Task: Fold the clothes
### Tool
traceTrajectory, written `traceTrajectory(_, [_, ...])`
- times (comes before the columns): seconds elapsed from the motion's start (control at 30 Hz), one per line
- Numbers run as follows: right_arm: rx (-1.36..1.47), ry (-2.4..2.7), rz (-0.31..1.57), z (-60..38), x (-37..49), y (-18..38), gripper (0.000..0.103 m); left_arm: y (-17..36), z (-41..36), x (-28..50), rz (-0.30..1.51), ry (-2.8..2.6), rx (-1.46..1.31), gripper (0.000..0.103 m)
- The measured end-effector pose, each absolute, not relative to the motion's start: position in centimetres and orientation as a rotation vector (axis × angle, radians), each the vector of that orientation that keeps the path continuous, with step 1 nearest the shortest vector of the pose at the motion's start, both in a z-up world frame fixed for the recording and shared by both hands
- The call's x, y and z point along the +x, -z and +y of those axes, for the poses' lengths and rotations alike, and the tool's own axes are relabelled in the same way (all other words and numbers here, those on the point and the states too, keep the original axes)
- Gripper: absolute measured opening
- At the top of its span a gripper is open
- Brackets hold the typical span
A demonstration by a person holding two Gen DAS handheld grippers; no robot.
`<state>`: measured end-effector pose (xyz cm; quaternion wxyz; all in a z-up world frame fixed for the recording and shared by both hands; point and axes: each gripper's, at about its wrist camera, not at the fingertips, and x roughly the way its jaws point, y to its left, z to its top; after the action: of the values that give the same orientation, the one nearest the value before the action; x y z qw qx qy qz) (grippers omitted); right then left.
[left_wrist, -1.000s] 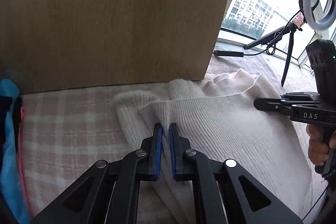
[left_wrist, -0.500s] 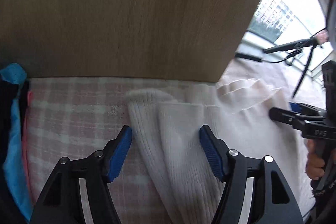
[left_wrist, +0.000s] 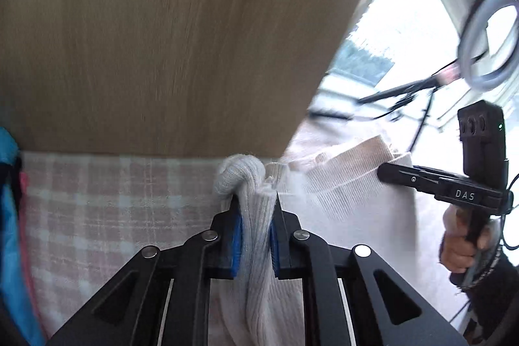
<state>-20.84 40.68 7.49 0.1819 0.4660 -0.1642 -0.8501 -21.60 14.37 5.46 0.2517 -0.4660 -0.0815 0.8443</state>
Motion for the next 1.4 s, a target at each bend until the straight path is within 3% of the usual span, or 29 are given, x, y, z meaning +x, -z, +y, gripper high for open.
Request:
traceTrajectory(0.23, [0.954, 2.603, -0.272, 39.9, -11.8, -20.7, 0.020, -18.5, 12.5, -13.5, -0.236, -2.368, -0.876, 0.012])
traceTrajectory(0.37, [0.798, 2.723, -0.037, 38.5, -4.7, -24.0, 0.019, -20.0, 12.9, -6.0, -0.028, -2.388, -0.736, 0.014])
traceTrajectory(0.47, [0.918, 2.704, 0.134, 37.3, 0.8, -20.7, 0.024, -16.4, 14.0, -0.7, 0.193, -2.341, -0.802, 0.027])
traceTrajectory(0.53, [1.146, 2.640, 0.208, 37.2, 4.4, -16.1, 0.034, -11.5, 12.4, 2.5, 0.267, -2.233, -1.016, 0.026])
traceTrajectory(0.63, [1.478, 2.523, 0.074, 39.0, 9.4, -10.1, 0.035, -6.1, 10.1, 6.3, 0.264, -2.169, -1.248, 0.024])
traceTrajectory(0.7, [1.535, 2.506, -0.088, 40.0, 11.4, -9.4, 0.035, -5.8, 9.8, 6.5, 0.243, -2.184, -1.240, 0.023])
traceTrajectory(0.77, [1.517, 2.485, -0.187, 39.9, 12.1, -9.5, 0.035, -5.5, 9.6, 6.6, 0.223, -2.198, -1.233, 0.022])
traceTrajectory(0.93, [1.385, 2.416, -0.132, 33.7, 9.4, -10.9, 0.035, -4.7, 8.9, 7.0, 0.171, -2.235, -1.214, 0.022])
traceTrajectory(1.07, [1.303, 2.343, 0.124, 26.8, 6.5, -9.2, 0.035, -4.1, 8.5, 7.2, 0.132, -2.259, -1.202, 0.022])
traceTrajectory(1.3, [1.328, 2.281, 0.383, 22.3, 2.1, -5.7, 0.034, -2.4, 9.4, 5.2, 0.092, -2.266, -1.241, 0.022])
traceTrajectory(1.33, [1.356, 2.271, 0.365, 22.5, 1.5, -5.4, 0.029, -2.4, 9.6, 5.2, 0.108, -2.276, -1.244, 0.022])
traceTrajectory(1.37, [1.390, 2.251, 0.320, 22.9, 0.8, -5.3, 0.013, -2.6, 9.6, 5.4, 0.120, -2.287, -1.239, 0.022])
traceTrajectory(1.4, [1.419, 2.232, 0.274, 23.3, 0.2, -5.3, 0.006, -3.1, 9.5, 6.0, 0.109, -2.292, -1.220, 0.022])
